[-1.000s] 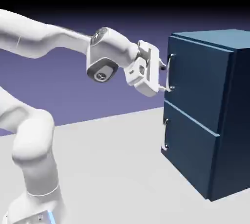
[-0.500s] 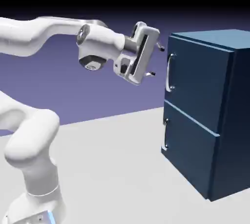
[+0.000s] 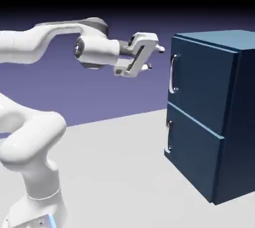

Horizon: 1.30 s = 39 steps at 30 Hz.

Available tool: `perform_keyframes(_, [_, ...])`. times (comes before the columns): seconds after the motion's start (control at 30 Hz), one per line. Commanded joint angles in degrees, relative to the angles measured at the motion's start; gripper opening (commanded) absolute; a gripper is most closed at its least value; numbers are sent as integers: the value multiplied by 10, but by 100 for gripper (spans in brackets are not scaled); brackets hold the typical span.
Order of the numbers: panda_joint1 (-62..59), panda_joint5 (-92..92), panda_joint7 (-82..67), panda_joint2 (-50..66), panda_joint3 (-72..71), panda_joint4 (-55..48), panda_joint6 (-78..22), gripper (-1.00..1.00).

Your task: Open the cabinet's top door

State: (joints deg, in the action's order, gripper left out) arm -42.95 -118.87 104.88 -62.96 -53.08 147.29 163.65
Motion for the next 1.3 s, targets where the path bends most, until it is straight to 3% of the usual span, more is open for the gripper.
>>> perform_keyframes(0.0, [-9,-25,13,-6,-11,-3,-2,0])
perform_keyframes(0.57, [-164,-446,234,-114,-199,-51,-39,0])
perform_keyframes(0.77, [-260,-457,234,-99,-231,-126,-58,0])
perform_keyframes(0.8, [-260,-457,234,-99,-231,-126,-58,-100])
perform_keyframes(0.93, [-213,-444,221,-93,-204,-65,-118,-100])
perform_keyframes(1.27, [-72,-474,-15,80,-86,0,-151,-100])
